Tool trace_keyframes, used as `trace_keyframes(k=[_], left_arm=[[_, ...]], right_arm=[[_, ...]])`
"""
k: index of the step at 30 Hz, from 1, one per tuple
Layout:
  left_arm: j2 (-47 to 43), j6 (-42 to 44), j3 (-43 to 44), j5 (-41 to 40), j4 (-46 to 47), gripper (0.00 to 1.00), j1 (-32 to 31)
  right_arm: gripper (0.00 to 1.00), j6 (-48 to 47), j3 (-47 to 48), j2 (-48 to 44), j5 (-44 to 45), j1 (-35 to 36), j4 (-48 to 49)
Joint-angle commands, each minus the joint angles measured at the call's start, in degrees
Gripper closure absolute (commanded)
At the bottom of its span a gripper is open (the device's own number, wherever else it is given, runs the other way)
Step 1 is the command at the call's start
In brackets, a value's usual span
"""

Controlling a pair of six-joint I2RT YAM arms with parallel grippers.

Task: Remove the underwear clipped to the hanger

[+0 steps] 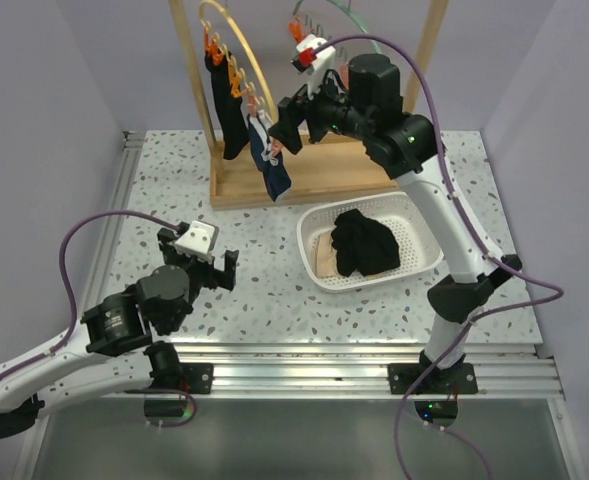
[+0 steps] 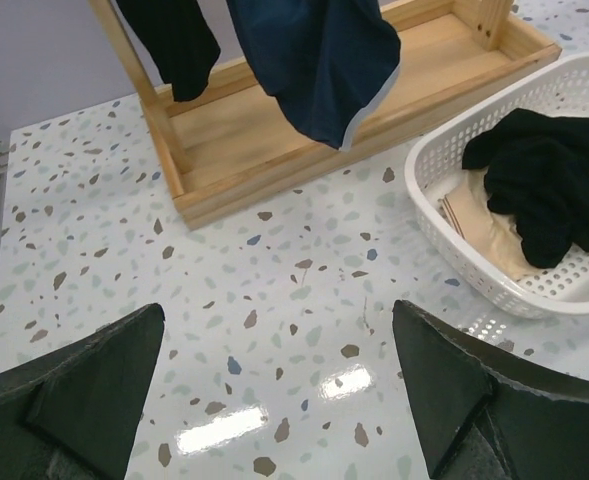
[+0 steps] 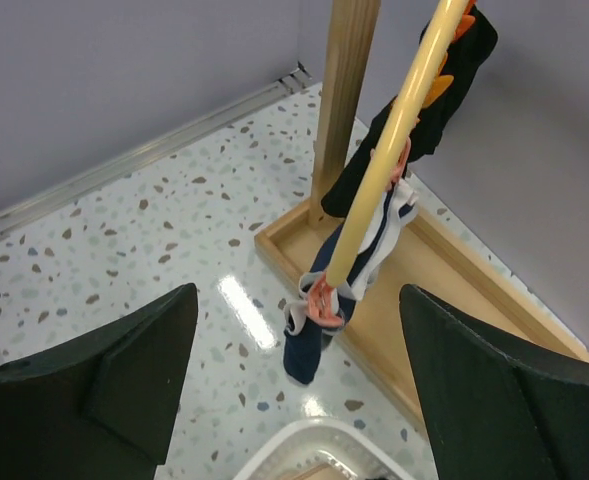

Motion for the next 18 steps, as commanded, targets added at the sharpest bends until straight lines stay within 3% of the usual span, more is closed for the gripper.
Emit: trace_keyframes(k=[1,6,18], left_arm=[[-1.34,-1.49,-0.86,-3.35,-1.25,0.00,0.13],[-2.13,-0.96,-1.21,-3.71,-0.55,0.00,0.22],[-2.75,-0.52,-2.18,-2.04,0.07,0.00,1.98]], right_arm=[[0.16,5.53,4.82,2.16,9.14,2.13,6.32],[0.25,9.22,11.76,8.39,12.22,2.39,7.39],[0.36,9.49,16.34,15.61,16.53,2.66,12.75]])
